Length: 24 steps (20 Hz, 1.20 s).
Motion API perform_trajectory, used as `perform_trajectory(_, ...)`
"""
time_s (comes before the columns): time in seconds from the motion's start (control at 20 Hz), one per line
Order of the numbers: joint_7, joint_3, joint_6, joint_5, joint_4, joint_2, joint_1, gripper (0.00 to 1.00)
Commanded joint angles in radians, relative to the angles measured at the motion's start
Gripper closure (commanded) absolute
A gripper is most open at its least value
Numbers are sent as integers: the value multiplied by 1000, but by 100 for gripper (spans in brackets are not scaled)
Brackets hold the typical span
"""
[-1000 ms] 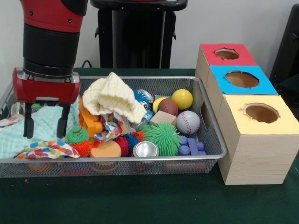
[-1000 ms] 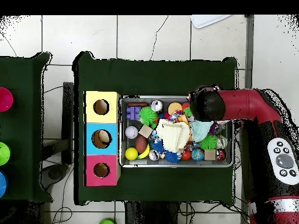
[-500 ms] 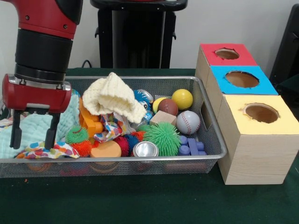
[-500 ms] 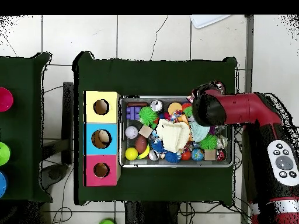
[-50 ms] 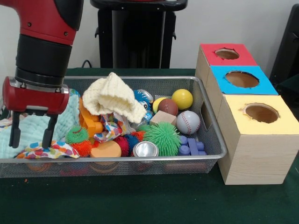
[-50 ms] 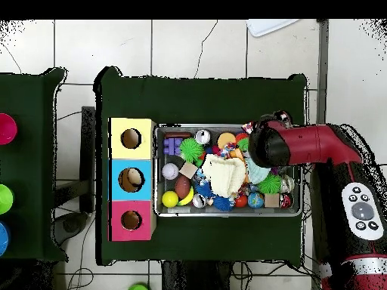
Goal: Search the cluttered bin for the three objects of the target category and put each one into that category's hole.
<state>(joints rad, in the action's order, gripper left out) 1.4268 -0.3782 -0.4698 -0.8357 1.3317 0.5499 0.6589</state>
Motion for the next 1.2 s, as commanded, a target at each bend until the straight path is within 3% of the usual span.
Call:
perform_trajectory(0.05, 90, 101, -150, 37, 90, -31, -27, 0)
perform_trajectory(0.3, 124, 150, -76, 40, 122, -38, -27, 0)
perform_trajectory(0.55, 108, 194, -32, -7, 87, -69, -59, 0)
perform_trajectory(1.2, 122, 192, -15, 94, 48, -158, -18, 0)
